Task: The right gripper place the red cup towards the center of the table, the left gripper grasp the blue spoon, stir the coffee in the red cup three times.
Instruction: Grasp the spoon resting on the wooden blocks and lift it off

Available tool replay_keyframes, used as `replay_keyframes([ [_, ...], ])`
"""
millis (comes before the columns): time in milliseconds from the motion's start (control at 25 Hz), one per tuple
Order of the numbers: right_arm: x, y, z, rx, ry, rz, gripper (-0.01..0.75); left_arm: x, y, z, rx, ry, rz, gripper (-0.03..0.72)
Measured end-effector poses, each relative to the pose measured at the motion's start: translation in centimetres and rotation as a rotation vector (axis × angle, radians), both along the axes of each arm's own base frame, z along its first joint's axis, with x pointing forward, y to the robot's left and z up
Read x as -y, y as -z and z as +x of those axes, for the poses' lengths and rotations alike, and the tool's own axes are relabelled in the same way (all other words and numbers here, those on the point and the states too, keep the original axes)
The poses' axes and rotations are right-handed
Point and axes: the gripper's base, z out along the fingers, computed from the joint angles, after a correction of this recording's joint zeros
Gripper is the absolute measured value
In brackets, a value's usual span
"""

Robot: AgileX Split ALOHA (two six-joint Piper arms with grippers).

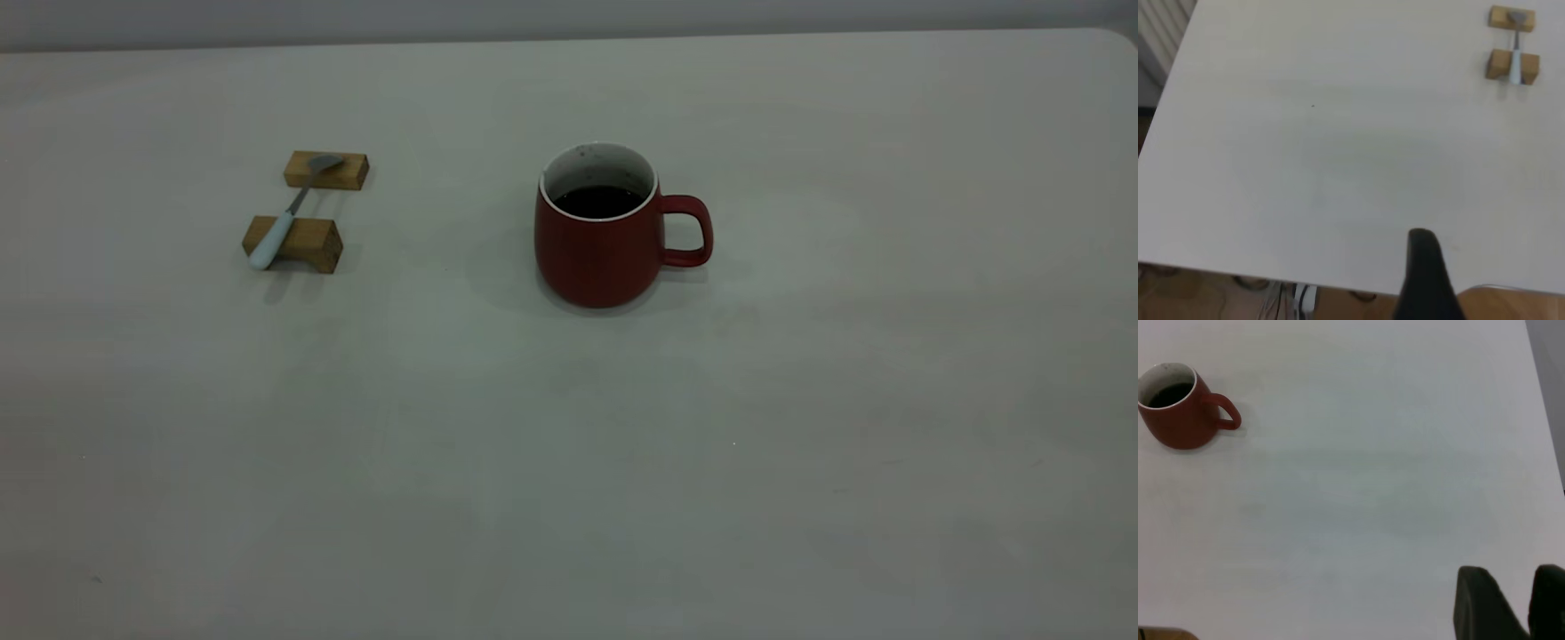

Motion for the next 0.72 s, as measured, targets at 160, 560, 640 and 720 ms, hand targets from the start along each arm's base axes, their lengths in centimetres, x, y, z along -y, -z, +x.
replay_keyframes([
  [160,0.0,0.0,0.0,0.0,0.0,0.0,0.215,0.1,-0.9,5.4,-0.117,-0.013,-0.024,0.627],
  [560,0.0,0.0,0.0,0.0,0.0,0.0,0.226,1.1,3.3,20.9,-0.39,0.011,-0.089,0.627],
  [640,0.0,0.0,0.0,0.0,0.0,0.0,0.226,1.7,4.9,23.9,-0.432,0.036,-0.085,0.627],
  [720,0.0,0.0,0.0,0.0,0.0,0.0,0.228,2.6,7.0,26.7,-0.476,0.063,-0.079,0.627],
])
